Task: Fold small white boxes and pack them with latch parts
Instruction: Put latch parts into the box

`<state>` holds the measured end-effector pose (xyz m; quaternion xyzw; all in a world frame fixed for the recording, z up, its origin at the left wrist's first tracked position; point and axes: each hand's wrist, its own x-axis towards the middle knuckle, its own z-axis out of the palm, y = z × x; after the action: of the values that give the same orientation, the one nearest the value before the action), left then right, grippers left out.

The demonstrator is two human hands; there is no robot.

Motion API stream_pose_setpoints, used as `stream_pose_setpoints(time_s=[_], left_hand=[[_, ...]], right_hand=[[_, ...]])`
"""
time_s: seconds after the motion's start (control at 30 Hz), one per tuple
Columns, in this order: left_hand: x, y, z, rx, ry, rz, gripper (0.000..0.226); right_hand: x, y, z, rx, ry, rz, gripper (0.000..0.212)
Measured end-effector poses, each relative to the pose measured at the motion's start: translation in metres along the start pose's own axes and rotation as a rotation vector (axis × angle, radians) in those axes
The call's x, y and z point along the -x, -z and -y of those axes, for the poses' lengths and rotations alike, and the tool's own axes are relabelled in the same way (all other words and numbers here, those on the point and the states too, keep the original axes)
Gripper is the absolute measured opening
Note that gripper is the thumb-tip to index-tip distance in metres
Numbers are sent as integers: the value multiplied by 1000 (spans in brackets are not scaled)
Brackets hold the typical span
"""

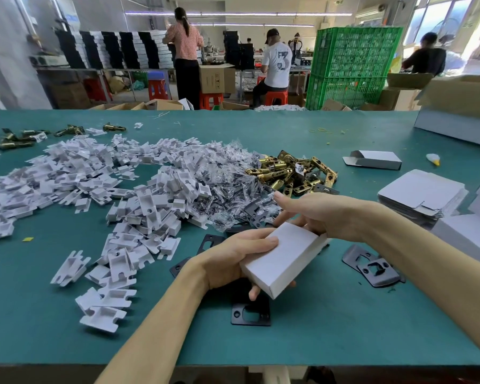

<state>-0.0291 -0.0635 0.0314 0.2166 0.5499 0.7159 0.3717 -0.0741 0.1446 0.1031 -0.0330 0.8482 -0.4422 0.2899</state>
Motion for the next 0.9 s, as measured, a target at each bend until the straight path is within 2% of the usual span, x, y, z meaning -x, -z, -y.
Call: stream_pose_setpoints(time_s=[0.37,0.63,0.83,0.9], left_hand=[[-1,1,0,-29,52,24,48],[-2,1,1,-51,57,10,47],[-4,-1,2,-74,4,16,43],[-4,-1,1,-101,6,34,42]], right_hand=[[2,-7,-7,-167,-58,173,67],[3,-5,-9,-155,-47,180,64],[2,-2,-1,-44,-2,43,65],[5,-1,3,-8,4,61,67]])
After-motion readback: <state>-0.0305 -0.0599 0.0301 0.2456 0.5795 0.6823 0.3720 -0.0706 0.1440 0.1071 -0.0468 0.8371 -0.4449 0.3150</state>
